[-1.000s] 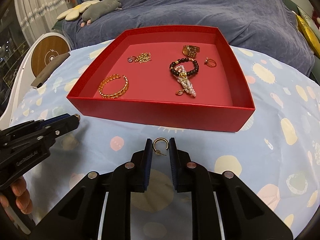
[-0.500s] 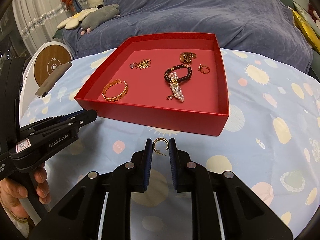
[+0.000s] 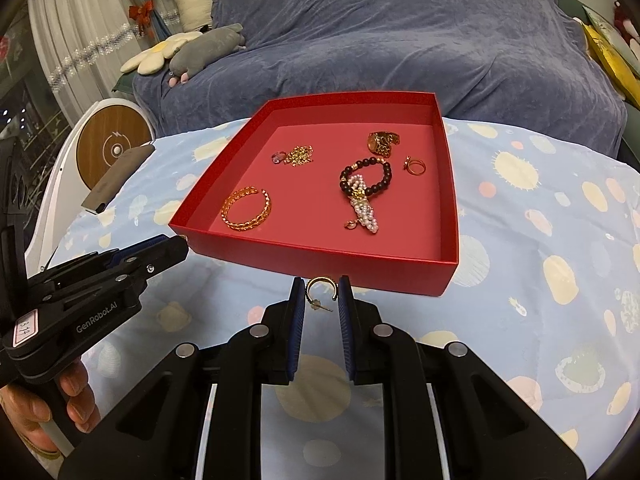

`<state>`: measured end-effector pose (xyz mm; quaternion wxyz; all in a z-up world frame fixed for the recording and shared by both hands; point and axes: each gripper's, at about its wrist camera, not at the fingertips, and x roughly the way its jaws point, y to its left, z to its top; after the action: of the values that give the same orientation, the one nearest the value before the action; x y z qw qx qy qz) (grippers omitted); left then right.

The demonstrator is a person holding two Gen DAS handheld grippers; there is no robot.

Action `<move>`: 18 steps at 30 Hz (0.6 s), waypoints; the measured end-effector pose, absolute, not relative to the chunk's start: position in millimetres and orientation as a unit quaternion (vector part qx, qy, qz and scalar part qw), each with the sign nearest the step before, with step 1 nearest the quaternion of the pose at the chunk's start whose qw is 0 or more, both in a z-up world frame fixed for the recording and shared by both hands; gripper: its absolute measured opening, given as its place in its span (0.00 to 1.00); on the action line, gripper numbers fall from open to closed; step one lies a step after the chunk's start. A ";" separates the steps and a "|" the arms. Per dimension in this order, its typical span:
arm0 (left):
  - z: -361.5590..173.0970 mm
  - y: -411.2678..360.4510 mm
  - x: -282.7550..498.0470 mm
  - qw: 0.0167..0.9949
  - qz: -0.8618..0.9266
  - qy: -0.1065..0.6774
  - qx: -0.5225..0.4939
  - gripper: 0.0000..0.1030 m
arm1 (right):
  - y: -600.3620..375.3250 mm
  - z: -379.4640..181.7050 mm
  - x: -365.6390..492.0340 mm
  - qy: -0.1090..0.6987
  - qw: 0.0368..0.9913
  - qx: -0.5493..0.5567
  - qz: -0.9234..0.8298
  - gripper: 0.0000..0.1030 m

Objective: Organize jewelry
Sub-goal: 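Carry both hoop earrings into the red box and open both tools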

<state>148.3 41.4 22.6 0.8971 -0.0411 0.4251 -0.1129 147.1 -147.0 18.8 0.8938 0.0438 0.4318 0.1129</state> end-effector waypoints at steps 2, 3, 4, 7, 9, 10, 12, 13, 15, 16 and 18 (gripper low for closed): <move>28.6 42.5 146.4 0.899 -0.116 0.421 -0.044 0.17 | -145.0 23.8 148.3 0.426 0.896 0.043 0.114 0.16; 31.9 42.3 145.5 0.900 -0.118 0.418 -0.045 0.17 | -144.5 26.9 148.8 0.423 0.898 0.045 0.115 0.16; 35.6 42.0 145.3 0.901 -0.121 0.415 -0.045 0.17 | -144.4 30.1 149.4 0.420 0.899 0.047 0.115 0.16; 48.7 39.6 146.7 0.905 -0.127 0.403 -0.044 0.17 | -142.7 42.3 152.7 0.407 0.905 0.045 0.117 0.16; 58.8 38.0 150.1 0.908 -0.131 0.395 -0.043 0.17 | -142.1 52.0 156.5 0.398 0.909 0.043 0.117 0.16; 63.7 37.3 152.8 0.909 -0.133 0.392 -0.043 0.17 | -142.6 57.4 159.1 0.392 0.912 0.043 0.116 0.16; 73.6 35.1 160.0 0.912 -0.137 0.384 -0.048 0.17 | -146.8 66.0 164.4 0.382 0.916 0.053 0.113 0.16; 78.1 32.9 164.1 0.913 -0.140 0.380 -0.048 0.17 | -149.9 69.4 168.3 0.379 0.917 0.059 0.111 0.16; 84.4 26.8 172.3 0.917 -0.143 0.371 -0.039 0.17 | -155.4 74.2 177.2 0.374 0.919 0.068 0.105 0.16; 86.4 24.2 177.4 0.918 -0.142 0.368 -0.037 0.17 | -157.2 75.5 181.9 0.372 0.920 0.069 0.102 0.16; 87.2 20.2 191.1 0.917 -0.142 0.370 -0.039 0.17 | -160.2 77.5 192.4 0.369 0.922 0.070 0.096 0.16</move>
<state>191.1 20.2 87.2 0.9173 -0.0389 0.3698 -0.1422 192.4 -160.2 77.5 0.9219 0.0704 0.3687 0.0958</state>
